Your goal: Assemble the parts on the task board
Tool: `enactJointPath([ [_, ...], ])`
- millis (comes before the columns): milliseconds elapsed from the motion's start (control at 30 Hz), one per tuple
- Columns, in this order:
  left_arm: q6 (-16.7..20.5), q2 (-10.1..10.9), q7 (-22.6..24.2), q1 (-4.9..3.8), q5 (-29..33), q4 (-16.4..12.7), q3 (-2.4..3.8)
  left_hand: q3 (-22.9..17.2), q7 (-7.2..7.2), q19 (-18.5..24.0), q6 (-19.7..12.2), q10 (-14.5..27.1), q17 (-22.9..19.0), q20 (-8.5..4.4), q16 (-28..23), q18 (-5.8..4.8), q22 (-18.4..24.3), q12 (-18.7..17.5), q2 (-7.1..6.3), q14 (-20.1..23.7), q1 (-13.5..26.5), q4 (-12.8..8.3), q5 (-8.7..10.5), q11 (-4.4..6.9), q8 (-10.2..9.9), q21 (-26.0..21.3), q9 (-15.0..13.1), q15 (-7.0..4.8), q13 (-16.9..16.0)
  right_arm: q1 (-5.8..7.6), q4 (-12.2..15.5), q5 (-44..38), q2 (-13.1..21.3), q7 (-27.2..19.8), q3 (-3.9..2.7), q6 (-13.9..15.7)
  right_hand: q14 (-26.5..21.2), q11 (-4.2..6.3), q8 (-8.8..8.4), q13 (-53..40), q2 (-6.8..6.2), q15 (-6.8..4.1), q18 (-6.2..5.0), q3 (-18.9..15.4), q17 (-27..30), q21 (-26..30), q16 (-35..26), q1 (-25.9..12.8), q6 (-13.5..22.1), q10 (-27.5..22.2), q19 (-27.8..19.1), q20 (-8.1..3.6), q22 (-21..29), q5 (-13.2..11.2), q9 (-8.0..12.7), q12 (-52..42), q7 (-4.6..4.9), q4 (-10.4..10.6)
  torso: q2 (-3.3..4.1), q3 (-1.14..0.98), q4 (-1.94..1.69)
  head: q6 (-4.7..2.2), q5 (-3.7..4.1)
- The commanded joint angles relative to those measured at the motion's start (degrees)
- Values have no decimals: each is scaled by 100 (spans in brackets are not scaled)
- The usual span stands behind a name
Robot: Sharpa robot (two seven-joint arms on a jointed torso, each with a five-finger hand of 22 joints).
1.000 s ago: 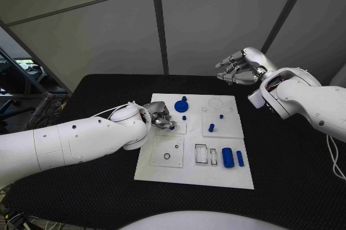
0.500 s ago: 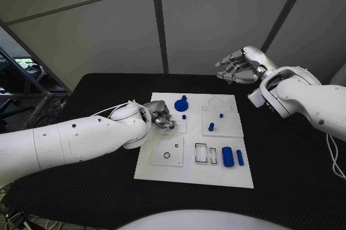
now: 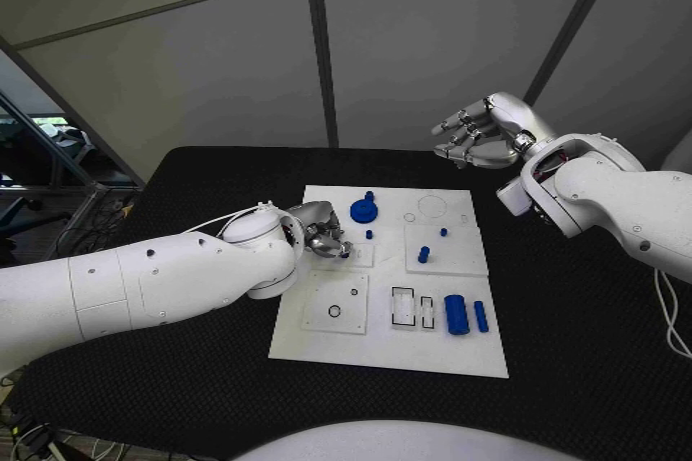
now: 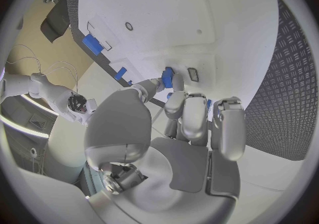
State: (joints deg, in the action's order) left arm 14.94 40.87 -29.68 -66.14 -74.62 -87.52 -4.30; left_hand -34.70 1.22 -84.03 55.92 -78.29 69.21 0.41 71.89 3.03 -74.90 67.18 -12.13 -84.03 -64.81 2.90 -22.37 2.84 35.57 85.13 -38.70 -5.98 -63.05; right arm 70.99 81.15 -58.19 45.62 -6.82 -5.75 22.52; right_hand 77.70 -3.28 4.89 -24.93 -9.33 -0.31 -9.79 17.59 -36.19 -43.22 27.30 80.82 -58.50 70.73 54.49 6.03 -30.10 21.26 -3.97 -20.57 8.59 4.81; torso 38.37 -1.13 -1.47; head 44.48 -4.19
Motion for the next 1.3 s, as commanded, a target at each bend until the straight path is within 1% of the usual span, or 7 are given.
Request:
enactJointPath([
  [33,-117,14,-82,23,-173,-1,-24,-533,-7,-342,41,-61,10,-31,16,-151,-822,13,41,-151,-140,-561,-130,19,34,41,-30,-24,-8,12,6,4,1,-38,-4,-18,51,-13,-31,8,-3,-9,-63,-5,-8,19,-13,-76,-37,40,30,16,7,26,2,29,7,24,0,3,2,7,3],
  [267,-248,27,-104,21,-197,-5,-24,-534,-9,-350,53,-75,13,-31,18,-156,-846,13,30,-152,-126,-556,-228,20,37,56,-53,-24,-12,12,6,4,5,-33,-4,-27,51,-13,-31,8,-3,-9,-63,-5,-8,19,-13,-76,-37,40,30,16,7,26,2,29,7,24,-1,0,4,21,-5],
  [467,-347,50,-113,20,-164,-6,-24,-472,-28,-349,60,-96,12,-30,16,-155,-847,19,14,-152,-26,-487,-289,28,39,54,-85,-24,-21,12,2,4,7,-30,-4,-39,51,-13,-31,8,-3,-9,-63,-5,-8,19,-13,-76,-37,40,30,16,7,26,2,29,7,24,-6,5,-3,20,12],
  [633,-392,21,-111,16,-74,16,-24,-21,-136,-352,129,-116,13,-57,13,-157,-863,40,23,-153,233,-248,-271,82,37,57,-146,-60,-48,12,5,4,8,-28,-4,-40,51,-13,-31,8,-3,-9,-63,-5,-8,19,-13,-76,-37,40,30,16,7,26,2,29,7,24,1,0,6,15,6],
  [800,-417,-22,-111,10,-55,63,-24,299,-131,-361,167,-112,16,-70,11,-162,-890,59,78,-153,358,-91,-269,95,17,70,-176,-74,-76,12,8,3,11,-27,-4,-40,56,-13,-33,12,-6,-9,-63,-6,-14,28,-30,-90,-37,40,32,17,11,34,3,33,7,29,-3,-2,14,19,12],
  [967,-416,-69,-111,7,-55,105,-24,617,-134,-369,204,-119,19,-73,12,-167,-913,90,126,-155,469,51,-260,101,6,80,-210,-75,-111,12,11,3,14,-24,-4,-38,54,-15,-34,15,-7,-8,-63,-5,-15,32,-40,-96,-37,34,31,17,13,37,3,38,7,31,3,-2,6,12,27],
  [1300,-461,-157,-110,1,-48,189,-22,899,-138,-381,227,-128,21,-78,11,-173,-946,122,193,-155,499,152,-260,100,-7,98,-241,-78,-149,12,10,4,11,-23,-4,-47,49,-17,-36,22,-8,-5,-62,-4,-17,42,-59,-104,-36,24,29,19,18,41,3,48,9,34,2,-2,11,31,46],
])
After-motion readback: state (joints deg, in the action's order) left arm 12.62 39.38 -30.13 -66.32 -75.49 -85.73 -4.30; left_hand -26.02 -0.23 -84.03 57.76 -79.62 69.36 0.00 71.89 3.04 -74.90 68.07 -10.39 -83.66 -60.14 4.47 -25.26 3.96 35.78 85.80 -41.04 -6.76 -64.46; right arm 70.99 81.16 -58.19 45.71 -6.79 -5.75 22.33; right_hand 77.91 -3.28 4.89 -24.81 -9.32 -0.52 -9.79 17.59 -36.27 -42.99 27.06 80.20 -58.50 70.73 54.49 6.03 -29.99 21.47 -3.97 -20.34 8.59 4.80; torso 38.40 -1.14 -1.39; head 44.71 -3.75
